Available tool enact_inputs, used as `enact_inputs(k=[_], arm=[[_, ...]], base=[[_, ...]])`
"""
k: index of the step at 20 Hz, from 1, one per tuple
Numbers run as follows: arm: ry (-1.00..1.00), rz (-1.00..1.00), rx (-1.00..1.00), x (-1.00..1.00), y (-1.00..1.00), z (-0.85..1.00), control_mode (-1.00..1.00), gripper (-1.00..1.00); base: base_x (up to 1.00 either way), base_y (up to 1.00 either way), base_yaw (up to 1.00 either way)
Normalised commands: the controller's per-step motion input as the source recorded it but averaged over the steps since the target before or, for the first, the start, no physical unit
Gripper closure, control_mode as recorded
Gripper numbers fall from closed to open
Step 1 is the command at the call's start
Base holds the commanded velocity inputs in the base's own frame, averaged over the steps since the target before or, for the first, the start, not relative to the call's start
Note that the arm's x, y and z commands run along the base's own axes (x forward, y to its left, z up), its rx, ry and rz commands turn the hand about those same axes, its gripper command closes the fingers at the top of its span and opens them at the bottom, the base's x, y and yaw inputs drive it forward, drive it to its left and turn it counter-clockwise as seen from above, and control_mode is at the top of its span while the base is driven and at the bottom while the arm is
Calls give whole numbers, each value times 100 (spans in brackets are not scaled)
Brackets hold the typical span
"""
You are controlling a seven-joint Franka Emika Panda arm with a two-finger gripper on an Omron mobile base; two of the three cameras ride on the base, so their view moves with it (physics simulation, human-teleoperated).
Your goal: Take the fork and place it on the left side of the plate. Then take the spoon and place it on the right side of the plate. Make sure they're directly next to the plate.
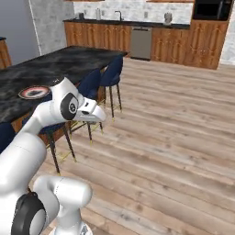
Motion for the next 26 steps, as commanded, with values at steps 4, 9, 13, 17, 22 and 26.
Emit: enact_inputs(k=[4, 9, 13, 17, 22, 26], arm=[[0, 0, 0, 0, 0, 0, 100, 100], [0, 0, 0, 0, 0, 0, 100, 100], [0, 0, 0, 0, 0, 0, 100, 100], [0, 0, 0, 0, 0, 0, 100, 100], [0, 0, 0, 0, 0, 0, 100, 100], [0, 0, 0, 0, 0, 0, 100, 100]], base=[[100, -34, 45], [100, -59, 44], [100, -61, 43], [100, -47, 48], [100, -33, 54], [100, -12, 62]])
